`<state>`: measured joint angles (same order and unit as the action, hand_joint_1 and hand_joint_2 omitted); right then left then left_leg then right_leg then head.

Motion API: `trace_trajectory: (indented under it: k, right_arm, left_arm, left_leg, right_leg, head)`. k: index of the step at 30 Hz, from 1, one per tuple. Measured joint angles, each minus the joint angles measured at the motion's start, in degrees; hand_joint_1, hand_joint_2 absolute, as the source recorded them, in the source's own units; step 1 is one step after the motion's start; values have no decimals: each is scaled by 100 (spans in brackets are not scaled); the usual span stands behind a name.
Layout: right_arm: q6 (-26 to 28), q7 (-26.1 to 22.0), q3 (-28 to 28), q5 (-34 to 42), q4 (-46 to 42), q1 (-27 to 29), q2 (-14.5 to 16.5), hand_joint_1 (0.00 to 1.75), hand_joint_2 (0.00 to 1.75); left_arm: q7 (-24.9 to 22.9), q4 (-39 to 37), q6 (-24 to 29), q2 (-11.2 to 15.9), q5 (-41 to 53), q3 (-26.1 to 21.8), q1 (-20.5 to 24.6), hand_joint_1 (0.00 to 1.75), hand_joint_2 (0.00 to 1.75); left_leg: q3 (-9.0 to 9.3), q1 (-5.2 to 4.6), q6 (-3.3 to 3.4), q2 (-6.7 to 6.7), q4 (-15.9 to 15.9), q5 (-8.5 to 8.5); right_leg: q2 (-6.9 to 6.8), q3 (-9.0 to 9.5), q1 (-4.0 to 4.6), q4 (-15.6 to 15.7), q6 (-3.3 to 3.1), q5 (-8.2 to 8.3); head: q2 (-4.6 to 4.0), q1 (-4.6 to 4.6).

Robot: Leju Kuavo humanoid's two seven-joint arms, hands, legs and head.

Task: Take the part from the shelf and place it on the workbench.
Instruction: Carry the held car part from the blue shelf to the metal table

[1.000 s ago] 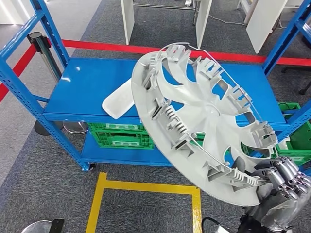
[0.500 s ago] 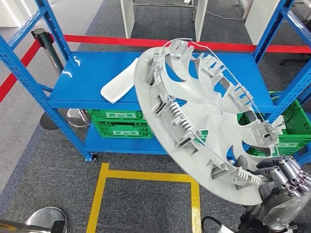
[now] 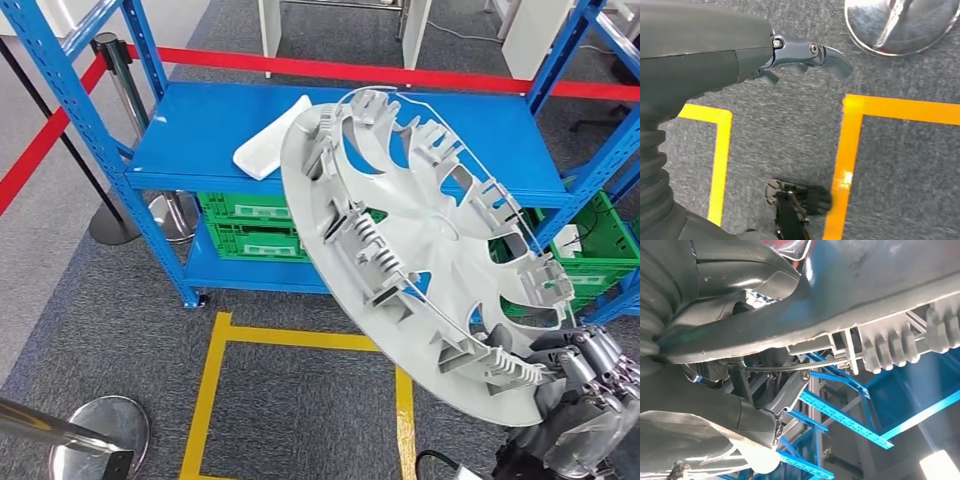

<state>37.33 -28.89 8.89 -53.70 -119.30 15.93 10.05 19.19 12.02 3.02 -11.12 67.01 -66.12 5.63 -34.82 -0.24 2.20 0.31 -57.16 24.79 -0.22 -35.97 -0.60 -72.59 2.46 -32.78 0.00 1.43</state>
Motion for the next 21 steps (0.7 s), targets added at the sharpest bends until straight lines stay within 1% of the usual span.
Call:
trace_trajectory:
  k: [1, 2, 3, 4, 5, 6, 7, 8, 9, 10, 11, 12, 13, 14, 15, 16, 17, 18, 19, 20, 21]
  right_arm:
    - [0, -3, -5, 1, -1, 0, 0, 175, 175]
    - [0, -7, -10, 2, -4, -2, 0, 175, 175]
    - [0, -9, -13, 4, -11, -4, 0, 175, 175]
    - [0, -13, -16, 10, -18, -3, 0, 175, 175]
    - [0, -16, -19, 20, -25, 0, 0, 175, 175]
    - [0, -20, -23, 34, -28, 6, 1, 175, 175]
    - [0, -24, -30, 49, -28, 11, 1, 175, 175]
    - [0, -28, -37, 64, -30, 16, 2, 175, 175]
    - [0, -32, -45, 78, -31, 22, 3, 175, 175]
    - [0, -34, -54, 89, -32, 28, 3, 175, 175]
    - [0, -36, -62, 98, -33, 36, 3, 175, 175]
    - [0, -37, -71, 103, -33, 42, 3, 175, 175]
    - [0, -39, -79, 106, -33, 47, 3, 175, 175]
    - [0, -43, -89, 109, -33, 54, 3, 175, 175]
    - [0, -48, -99, 114, -33, 63, 4, 175, 175]
    - [0, -52, -110, 122, -33, 74, 4, 175, 175]
    - [0, -58, -122, 134, -33, 87, 4, 175, 175]
    - [0, -63, -132, 145, -34, 97, 4, 175, 175]
    - [0, -69, -140, 155, -36, 104, 4, 175, 175]
    - [0, -75, -146, 162, -38, 109, 4, 175, 175]
    - [0, -79, -149, 165, -40, 112, 4, 175, 175]
  left_arm:
    - [0, 0, 0, -5, 1, 0, 2, 0, 175]
    - [0, 1, 0, -12, 1, -1, 4, 0, 175]
    - [0, 1, 0, -20, 0, -1, 4, 0, 175]
    - [0, 2, -1, -26, 0, -1, 5, 0, 175]
    - [0, 2, -2, -30, 2, -1, 4, 0, 175]
    - [0, 2, -3, -30, 2, -1, 0, 0, 175]
    - [0, 2, -4, -27, 3, -1, -3, 0, 175]
    - [-1, 2, -4, -25, 5, -1, -10, 0, 175]
    - [-1, 2, -3, -23, 8, -2, -19, 0, 175]
    - [-2, 2, -3, -23, 12, -2, -23, 0, 175]
    - [-2, 2, -2, -23, 16, -2, -27, 0, 175]
    - [-2, 2, -2, -24, 18, -1, -28, 0, 175]
    - [-2, 2, -2, -24, 20, -1, -27, 0, 175]
    - [-3, 3, -2, -22, 20, 0, -26, 0, 175]
    - [-3, 4, -2, -21, 20, -1, -26, 0, 175]
    - [-4, 7, -2, -20, 20, -1, -24, 0, 175]
    - [-5, 10, -2, -21, 22, -2, -20, 0, 175]
    - [-6, 12, -3, -22, 24, -2, -15, 0, 175]
    - [-8, 13, -3, -23, 27, -1, -10, 0, 175]
    - [-9, 13, -4, -25, 31, -1, -8, 0, 175]
    - [-10, 13, -4, -27, 33, 0, -9, 0, 175]
  left_leg:
    - [-65, -13, -4, -1, -2, -65]
    - [-117, -32, -16, -6, -7, -125]
    - [-153, -45, -33, -9, -13, -186]
    - [-178, -47, -57, -11, -14, -250]
    - [-200, -44, -89, -11, -8, -311]
    - [-216, -37, -123, -10, 4, -369]
    - [-240, -24, -161, -13, -5, -356]
    - [-272, -16, -198, -17, -80, -227]
    - [-320, -7, -233, -23, -261, 16]
    - [-380, 11, -265, -25, -559, 343]
    - [-437, 27, -292, -25, -931, 652]
    - [-474, 41, -316, -25, -1296, 849]
    - [-465, 54, -335, -25, -1558, 892]
    - [-385, 66, -349, -24, -1650, 799]
    - [-215, 75, -357, -24, -1536, 636]
    - [40, 84, -358, -25, -1234, 497]
    - [324, 84, -351, -28, -839, 470]
    - [560, 78, -325, -33, -465, 517]
    - [700, 67, -291, -38, -206, 594]
    - [738, 51, -246, -42, -88, 650]
    - [705, 42, -194, -42, -57, 632]
  right_leg:
    - [2, 294, 19, 343, -51, 140]
    - [1, 664, 48, 827, -109, 172]
    - [-1, 993, 68, 1303, -150, 119]
    - [2, 1213, 91, 1658, -178, 37]
    - [3, 1322, 110, 1871, -190, -22]
    - [4, 1307, 109, 1933, -197, -8]
    - [-5, 1248, 107, 1931, -220, 48]
    - [-18, 1193, 97, 1935, -257, 115]
    - [-31, 1122, 83, 1938, -291, 189]
    - [-42, 1040, 77, 1925, -319, 255]
    - [-45, 953, 77, 1903, -336, 319]
    - [-50, 865, 77, 1869, -335, 380]
    - [-53, 763, 75, 1821, -330, 437]
    - [-55, 652, 70, 1760, -320, 487]
    - [-56, 533, 64, 1689, -305, 530]
    - [-56, 412, 56, 1611, -285, 565]
    - [-56, 306, 56, 1536, -259, 593]
    - [-58, 226, 58, 1476, -229, 619]
    - [-61, 169, 61, 1435, -197, 653]
    - [-64, 131, 61, 1420, -163, 697]
    - [-67, 108, 59, 1419, -124, 747]
  head:
    - [0, -1]
    - [0, -1]
    - [0, -5]
    - [0, -4]
    - [0, -3]
    - [0, -2]
    - [0, 5]
    - [0, 0]
    - [0, -11]
    - [0, -22]
    - [0, -35]
    - [0, -39]
    - [0, -39]
    - [0, -39]
    - [0, -40]
    - [0, -40]
    - [0, -42]
    - [0, -39]
    - [0, -39]
    - [0, -37]
    - [0, -34]
